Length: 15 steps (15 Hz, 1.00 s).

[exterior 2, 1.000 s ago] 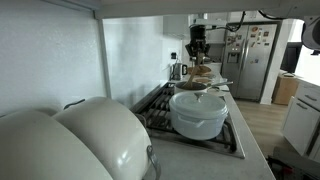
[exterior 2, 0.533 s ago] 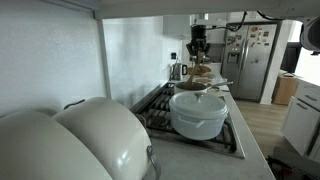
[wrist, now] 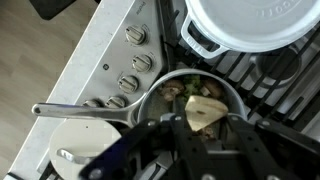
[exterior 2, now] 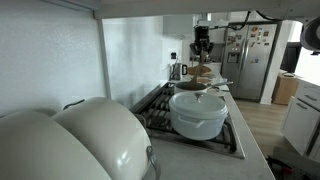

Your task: Use the wooden spatula to stir the contents of the pot

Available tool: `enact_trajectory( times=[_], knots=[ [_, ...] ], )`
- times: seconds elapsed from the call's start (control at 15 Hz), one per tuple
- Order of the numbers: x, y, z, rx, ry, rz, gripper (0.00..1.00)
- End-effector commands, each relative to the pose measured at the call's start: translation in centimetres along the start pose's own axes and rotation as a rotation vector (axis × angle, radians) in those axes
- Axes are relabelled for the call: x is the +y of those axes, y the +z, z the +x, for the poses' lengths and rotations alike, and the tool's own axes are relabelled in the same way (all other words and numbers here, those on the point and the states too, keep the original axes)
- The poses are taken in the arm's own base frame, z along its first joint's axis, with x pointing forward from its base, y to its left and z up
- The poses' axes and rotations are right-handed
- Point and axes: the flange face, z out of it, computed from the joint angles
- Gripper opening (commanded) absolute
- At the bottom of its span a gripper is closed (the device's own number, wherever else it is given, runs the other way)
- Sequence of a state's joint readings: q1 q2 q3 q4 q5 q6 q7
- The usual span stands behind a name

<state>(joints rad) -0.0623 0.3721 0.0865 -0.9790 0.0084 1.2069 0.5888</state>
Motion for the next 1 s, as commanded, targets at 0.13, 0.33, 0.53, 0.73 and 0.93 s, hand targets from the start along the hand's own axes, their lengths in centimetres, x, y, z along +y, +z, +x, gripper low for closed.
enact_trajectory(
  times=[0.13,0.33,0.53,0.73,0.93],
  knots=[
    [0.1,-1.0,-1.6,-0.030,-0.028,-0.011,0.07],
    [-0.1,-1.2,-2.6,-0.063,-0.047,0.005,0.07],
    [-0.2,-1.6,-3.4,-0.088,-0.063,0.036,0.07],
    [-0.1,-1.7,-3.5,-0.105,-0.070,0.065,0.07],
    [-0.1,-1.0,-2.9,-0.111,-0.068,0.061,0.07]
  ],
)
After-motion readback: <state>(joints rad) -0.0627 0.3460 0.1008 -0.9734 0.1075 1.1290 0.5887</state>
